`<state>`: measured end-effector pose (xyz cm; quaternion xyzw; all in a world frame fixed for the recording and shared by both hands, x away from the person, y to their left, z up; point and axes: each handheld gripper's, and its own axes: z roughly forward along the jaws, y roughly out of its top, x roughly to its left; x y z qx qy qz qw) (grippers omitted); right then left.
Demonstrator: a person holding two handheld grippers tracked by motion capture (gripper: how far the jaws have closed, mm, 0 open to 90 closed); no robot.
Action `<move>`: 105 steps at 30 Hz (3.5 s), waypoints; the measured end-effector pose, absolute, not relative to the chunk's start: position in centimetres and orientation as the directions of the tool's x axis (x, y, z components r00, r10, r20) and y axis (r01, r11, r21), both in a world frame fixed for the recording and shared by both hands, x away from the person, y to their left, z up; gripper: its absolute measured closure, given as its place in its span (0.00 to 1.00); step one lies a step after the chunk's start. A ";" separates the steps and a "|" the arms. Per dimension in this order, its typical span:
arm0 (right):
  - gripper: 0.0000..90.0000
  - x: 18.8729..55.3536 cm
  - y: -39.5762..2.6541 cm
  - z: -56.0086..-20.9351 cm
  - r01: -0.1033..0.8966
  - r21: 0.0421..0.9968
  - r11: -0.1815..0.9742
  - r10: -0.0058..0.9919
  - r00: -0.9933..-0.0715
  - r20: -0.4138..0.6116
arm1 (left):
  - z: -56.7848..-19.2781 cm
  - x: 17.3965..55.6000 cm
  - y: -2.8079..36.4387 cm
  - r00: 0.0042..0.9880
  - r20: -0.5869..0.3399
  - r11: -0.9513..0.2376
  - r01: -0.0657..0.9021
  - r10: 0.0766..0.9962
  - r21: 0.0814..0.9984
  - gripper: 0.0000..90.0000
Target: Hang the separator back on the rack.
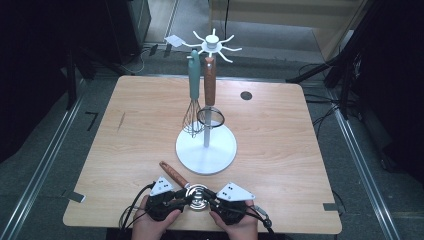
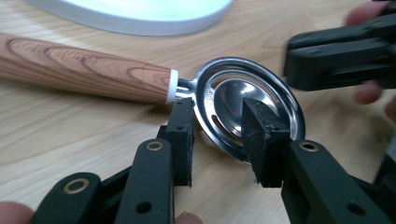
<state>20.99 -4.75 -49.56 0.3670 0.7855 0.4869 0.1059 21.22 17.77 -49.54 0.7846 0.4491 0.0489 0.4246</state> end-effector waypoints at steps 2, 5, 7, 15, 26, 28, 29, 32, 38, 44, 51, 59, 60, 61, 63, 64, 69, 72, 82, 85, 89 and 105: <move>0.98 21.1 -4.6 -49.9 0.495 0.825 0.273 0.684 -0.703 0.196 | -49.5 21.2 17.7 0.603 -0.303 -0.244 0.657 0.738 0.713 0.69; 0.98 21.3 -4.6 -50.3 0.517 0.804 0.294 0.688 -0.698 0.197 | -49.2 21.3 18.1 0.604 -0.294 -0.236 0.643 0.741 0.728 0.67; 0.98 21.4 -4.6 -50.3 0.521 0.801 0.295 0.690 -0.696 0.198 | -48.9 21.4 18.6 0.602 -0.284 -0.229 0.632 0.746 0.740 0.66; 0.97 21.7 -5.3 -50.3 0.525 0.787 0.324 0.704 -0.690 0.170 | -48.2 22.2 21.0 0.586 -0.234 -0.214 0.592 0.776 0.777 0.61; 0.96 22.4 -7.3 -50.4 0.531 0.784 0.321 0.737 -0.660 0.145 | -48.4 23.4 23.7 0.540 -0.253 -0.167 0.611 0.803 0.773 0.61; 0.96 22.6 -7.7 -50.4 0.537 0.784 0.311 0.744 -0.651 0.150 | -48.4 23.6 24.3 0.527 -0.254 -0.156 0.614 0.811 0.774 0.60; 0.96 22.6 -7.9 -50.4 0.536 0.785 0.310 0.749 -0.646 0.146 | -48.4 23.7 24.6 0.518 -0.255 -0.148 0.614 0.816 0.776 0.58; 0.96 22.8 -8.4 -50.4 0.541 0.785 0.304 0.757 -0.637 0.146 | -48.4 24.1 25.8 0.481 -0.279 -0.103 0.625 0.831 0.774 0.53; 0.94 23.1 -10.0 -50.4 0.551 0.784 0.286 0.772 -0.618 0.152 | -48.4 24.7 27.9 0.407 -0.249 -0.066 0.621 0.879 0.781 0.37; 0.92 23.6 -11.6 -50.3 0.559 0.786 0.263 0.783 -0.599 0.165 | -48.2 25.1 29.7 0.325 -0.231 -0.032 0.638 0.917 0.769 0.15; 0.92 23.8 -12.8 -50.2 0.554 0.790 0.264 0.790 -0.594 0.153 | -48.1 25.3 32.5 0.336 -0.243 -0.023 0.626 0.910 0.779 0.01; 0.90 23.8 -13.8 -50.1 0.555 0.790 0.260 0.805 -0.577 0.141 | -48.3 25.6 34.7 0.268 -0.231 0.011 0.631 0.935 0.776 0.01; 0.90 23.8 -13.9 -50.1 0.555 0.790 0.259 0.808 -0.573 0.138 | -48.3 25.6 34.9 0.257 -0.224 0.014 0.628 0.940 0.778 0.01; 0.90 23.8 -14.1 -50.1 0.556 0.790 0.260 0.810 -0.571 0.136 | -48.3 25.6 35.0 0.245 -0.218 0.017 0.626 0.945 0.779 0.01; 0.89 23.9 -14.3 -50.1 0.557 0.790 0.254 0.814 -0.565 0.137 | -48.4 25.6 35.2 0.241 -0.216 0.019 0.625 0.946 0.780 0.01; 0.88 23.9 -14.4 -50.1 0.559 0.791 0.251 0.814 -0.564 0.140 | -48.4 25.6 35.2 0.244 -0.216 0.018 0.624 0.946 0.782 0.01; 0.80 23.8 -14.7 -49.7 0.542 0.806 0.238 0.808 -0.571 0.146 | -48.6 25.7 34.9 0.254 -0.203 0.002 0.621 0.946 0.784 0.01; 0.78 23.9 -14.8 -49.3 0.530 0.809 0.255 0.792 -0.595 0.140 | -48.6 25.6 34.8 0.258 -0.199 -0.002 0.615 0.945 0.789 0.01; 0.72 25.6 -15.2 -46.5 0.505 0.802 0.319 0.714 -0.685 0.147 | -48.6 25.7 34.8 0.257 -0.219 0.014 0.617 0.941 0.787 0.01; 0.71 26.0 -14.5 -45.9 0.472 0.789 0.394 0.653 -0.748 0.122 | -48.7 25.7 34.9 0.257 -0.223 0.015 0.622 0.940 0.783 0.01; 0.68 26.5 -12.7 -45.7 0.463 0.744 0.481 0.593 -0.797 0.112 | -48.7 25.8 34.8 0.259 -0.221 0.012 0.624 0.940 0.781 0.01; 0.68 27.9 -7.1 -45.2 0.427 0.588 0.687 0.480 -0.874 0.074 | -48.7 25.8 34.8 0.267 -0.219 0.003 0.629 0.939 0.778 0.01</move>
